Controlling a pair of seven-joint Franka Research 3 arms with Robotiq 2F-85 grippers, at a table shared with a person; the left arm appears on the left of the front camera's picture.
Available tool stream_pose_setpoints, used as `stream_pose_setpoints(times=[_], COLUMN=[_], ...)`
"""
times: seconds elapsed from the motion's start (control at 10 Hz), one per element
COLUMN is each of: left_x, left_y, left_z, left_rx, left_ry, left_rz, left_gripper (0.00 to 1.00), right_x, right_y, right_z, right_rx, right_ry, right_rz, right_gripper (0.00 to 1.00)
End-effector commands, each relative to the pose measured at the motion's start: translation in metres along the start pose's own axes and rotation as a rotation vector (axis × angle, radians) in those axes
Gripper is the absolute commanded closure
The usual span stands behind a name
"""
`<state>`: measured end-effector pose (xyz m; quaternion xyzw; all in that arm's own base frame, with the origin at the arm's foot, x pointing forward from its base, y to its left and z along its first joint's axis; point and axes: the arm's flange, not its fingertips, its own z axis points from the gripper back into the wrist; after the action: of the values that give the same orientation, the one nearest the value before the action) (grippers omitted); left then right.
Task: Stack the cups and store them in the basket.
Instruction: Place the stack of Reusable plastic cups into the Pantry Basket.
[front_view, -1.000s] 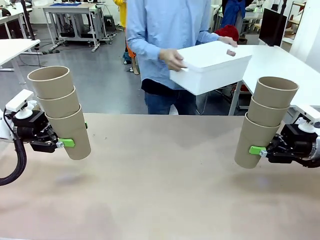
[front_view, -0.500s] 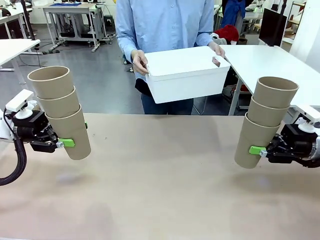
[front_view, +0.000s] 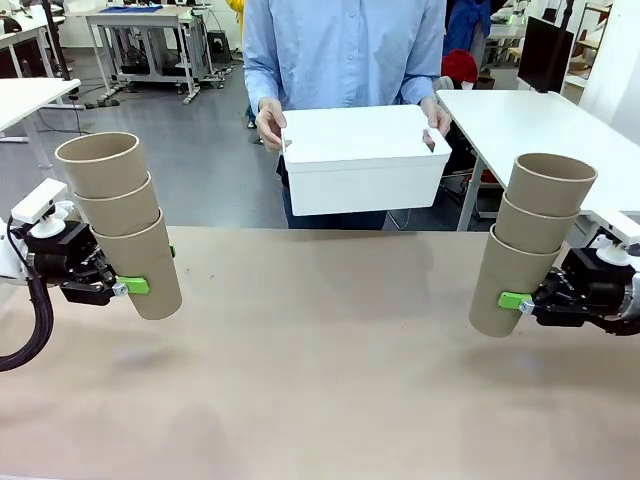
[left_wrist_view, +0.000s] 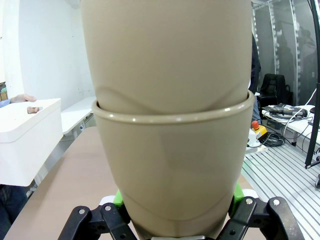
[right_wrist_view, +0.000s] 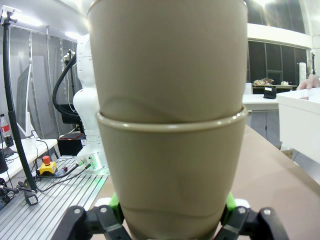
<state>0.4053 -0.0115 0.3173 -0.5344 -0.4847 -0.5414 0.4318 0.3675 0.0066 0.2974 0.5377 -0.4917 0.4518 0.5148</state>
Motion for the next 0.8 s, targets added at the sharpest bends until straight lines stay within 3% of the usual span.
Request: stream_pose_setpoints(times=[0.0,0.7], left_x=[0.0029,0.0029], left_y=[0.0009,0.0009], left_z=[0.0013,0.0013], left_rx=[-0.006,-0.006], left_ry=[-0.007,-0.007], left_rz=[-0.010,-0.010], left_gripper=[0.16,0.16], right_x=[0.0041,0.0041], right_y=[0.0002,0.0002], right_z=[-0.0003,-0.0003], right_rx=[0.002,0.002], right_ry=[-0.002,-0.002], right_rz=[0.005,0.005], right_gripper=[0.16,0.16])
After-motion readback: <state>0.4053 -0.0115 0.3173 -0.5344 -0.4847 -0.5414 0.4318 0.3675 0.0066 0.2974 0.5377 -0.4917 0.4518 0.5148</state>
